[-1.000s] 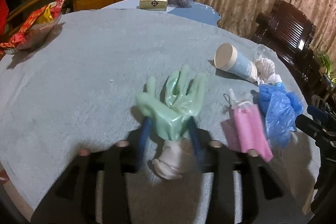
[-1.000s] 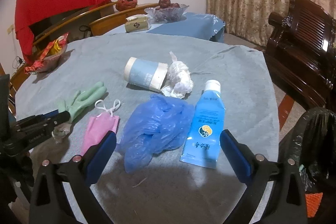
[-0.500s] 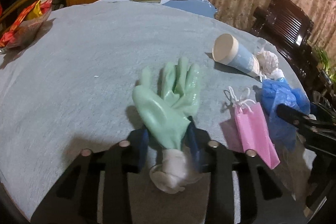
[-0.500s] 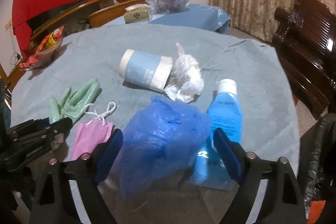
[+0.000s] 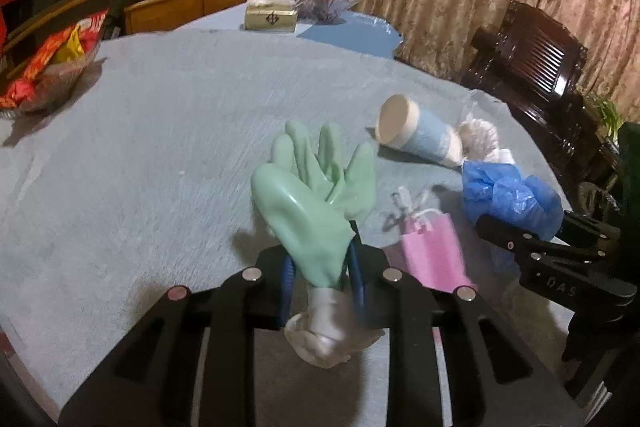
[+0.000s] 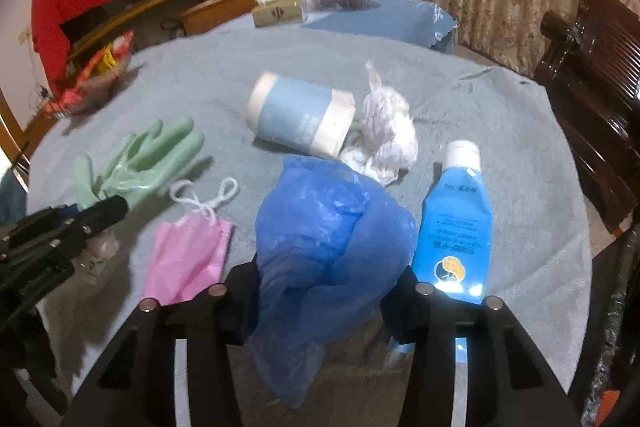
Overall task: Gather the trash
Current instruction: 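Carry the glove and blue bag over the bin and release both, then move both grippers back over the table toward the remaining items, then lower the left gripper onto the pink mask and grasp it, then grasp the white tissue beside the paper cup with the right gripper while the left holds the mask, then carry the mask and tissue over the bin and open both grippers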
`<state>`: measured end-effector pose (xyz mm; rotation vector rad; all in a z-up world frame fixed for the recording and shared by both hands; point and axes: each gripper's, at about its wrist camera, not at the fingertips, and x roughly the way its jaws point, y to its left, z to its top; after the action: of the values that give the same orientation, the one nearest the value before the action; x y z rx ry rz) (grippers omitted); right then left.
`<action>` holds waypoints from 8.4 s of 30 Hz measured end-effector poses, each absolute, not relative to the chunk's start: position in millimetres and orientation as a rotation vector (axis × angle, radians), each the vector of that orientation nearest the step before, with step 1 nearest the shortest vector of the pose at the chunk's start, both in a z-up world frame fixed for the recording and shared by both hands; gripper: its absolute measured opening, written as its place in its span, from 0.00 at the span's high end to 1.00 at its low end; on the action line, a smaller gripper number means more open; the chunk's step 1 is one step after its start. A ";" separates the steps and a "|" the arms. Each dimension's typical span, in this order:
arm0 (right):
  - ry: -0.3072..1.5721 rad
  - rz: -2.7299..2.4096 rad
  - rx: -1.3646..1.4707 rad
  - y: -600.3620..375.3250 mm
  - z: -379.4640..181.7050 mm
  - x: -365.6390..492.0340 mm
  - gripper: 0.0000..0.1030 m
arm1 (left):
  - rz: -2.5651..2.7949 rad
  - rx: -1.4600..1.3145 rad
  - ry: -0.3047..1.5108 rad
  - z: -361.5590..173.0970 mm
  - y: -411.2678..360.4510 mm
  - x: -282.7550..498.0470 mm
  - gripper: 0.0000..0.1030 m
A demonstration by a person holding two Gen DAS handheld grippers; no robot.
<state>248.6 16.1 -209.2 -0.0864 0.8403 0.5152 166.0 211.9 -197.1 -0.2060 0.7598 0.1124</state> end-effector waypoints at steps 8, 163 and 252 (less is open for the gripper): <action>0.772 0.536 -0.019 -4.0 -166.3 230.1 0.54 | 0.073 -0.189 0.695 -160.8 189.3 154.4 0.79; 0.698 0.386 -0.013 -34.7 -170.3 272.5 0.06 | 0.080 -0.147 0.793 -194.7 170.4 208.8 0.87; 0.580 -0.004 0.103 -321.4 -71.2 128.8 0.71 | -0.552 0.039 0.567 -85.9 -151.3 173.6 0.86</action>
<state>128.8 -321.4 -71.2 0.1031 0.5804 -0.0045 173.6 -151.3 -85.9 0.0387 0.5667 -0.5519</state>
